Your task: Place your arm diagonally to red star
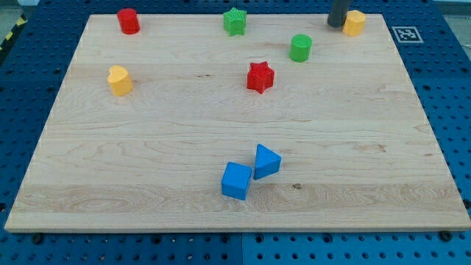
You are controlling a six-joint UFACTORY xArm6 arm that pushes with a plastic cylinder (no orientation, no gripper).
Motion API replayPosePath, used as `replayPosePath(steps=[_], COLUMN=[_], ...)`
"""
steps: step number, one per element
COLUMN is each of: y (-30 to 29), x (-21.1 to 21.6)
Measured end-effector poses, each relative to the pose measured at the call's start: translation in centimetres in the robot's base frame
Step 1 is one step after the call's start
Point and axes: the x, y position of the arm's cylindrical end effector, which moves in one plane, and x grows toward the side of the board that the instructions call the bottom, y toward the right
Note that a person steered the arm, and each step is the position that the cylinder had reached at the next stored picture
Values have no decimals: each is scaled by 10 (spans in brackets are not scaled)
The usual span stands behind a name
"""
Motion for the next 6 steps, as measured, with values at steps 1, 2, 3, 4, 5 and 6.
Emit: replayPosePath(steps=[1, 2, 3, 4, 5, 6], y=[19, -5, -29, 1, 9, 9], x=[0, 0, 8, 39, 84, 110])
